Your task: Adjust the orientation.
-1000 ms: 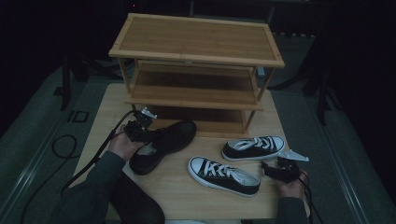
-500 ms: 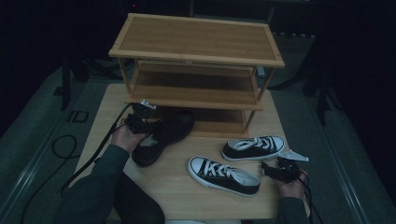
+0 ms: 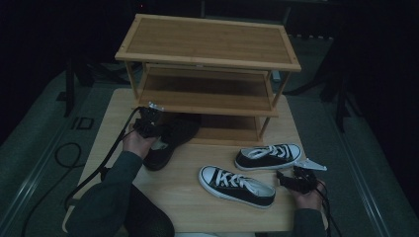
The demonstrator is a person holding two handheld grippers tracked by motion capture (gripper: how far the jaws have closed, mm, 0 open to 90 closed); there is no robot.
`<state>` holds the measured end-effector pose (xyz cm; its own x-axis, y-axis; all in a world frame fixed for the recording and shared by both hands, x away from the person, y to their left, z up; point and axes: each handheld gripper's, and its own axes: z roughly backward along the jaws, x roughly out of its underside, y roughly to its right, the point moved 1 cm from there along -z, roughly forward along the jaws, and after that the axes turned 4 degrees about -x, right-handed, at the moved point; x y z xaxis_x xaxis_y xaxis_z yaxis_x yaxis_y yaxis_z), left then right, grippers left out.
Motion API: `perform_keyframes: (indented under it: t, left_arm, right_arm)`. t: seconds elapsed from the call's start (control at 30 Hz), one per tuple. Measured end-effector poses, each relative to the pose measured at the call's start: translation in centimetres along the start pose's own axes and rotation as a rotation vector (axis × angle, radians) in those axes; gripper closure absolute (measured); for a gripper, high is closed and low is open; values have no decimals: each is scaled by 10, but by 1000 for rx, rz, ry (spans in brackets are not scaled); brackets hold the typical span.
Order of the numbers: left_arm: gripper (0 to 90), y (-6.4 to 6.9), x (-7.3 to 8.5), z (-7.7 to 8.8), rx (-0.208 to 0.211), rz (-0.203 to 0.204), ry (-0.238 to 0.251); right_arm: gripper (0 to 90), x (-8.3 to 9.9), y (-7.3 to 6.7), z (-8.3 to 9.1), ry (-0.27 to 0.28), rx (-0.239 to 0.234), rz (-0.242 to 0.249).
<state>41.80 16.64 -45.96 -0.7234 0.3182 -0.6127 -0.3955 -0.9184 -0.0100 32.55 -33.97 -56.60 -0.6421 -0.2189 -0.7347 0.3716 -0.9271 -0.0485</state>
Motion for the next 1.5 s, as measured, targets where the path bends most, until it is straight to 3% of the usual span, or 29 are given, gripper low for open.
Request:
perform_keyframes:
  t: [0.37,0.47,0.7,0.73,0.8,1.0,1.1,1.4,1.5]
  left_arm:
    - [871,-1,9,-9,-57,56,-10]
    - [863,-3,10,-10,-61,47,-33]
    - [785,-3,10,-3,-24,32,-23]
    - [785,-3,10,0,-6,21,-15]
    - [702,-3,10,5,22,7,4]
    - [637,-8,10,21,49,-9,28]
    - [624,-10,12,29,60,-29,34]
    - [622,-16,25,58,123,-76,114]
    - [641,-18,30,64,122,-88,112]
  right_arm:
    - [233,0,0,0,0,-1,1]
    - [233,0,0,0,0,-1,1]
    - [233,0,0,0,0,-1,1]
    - [233,0,0,0,0,-1,1]
    - [233,0,0,0,0,-1,1]
    - [233,0,0,0,0,-2,1]
    - [234,0,0,0,-1,-1,1]
    - [234,0,0,0,0,0,0]
    - [234,0,0,0,0,-1,0]
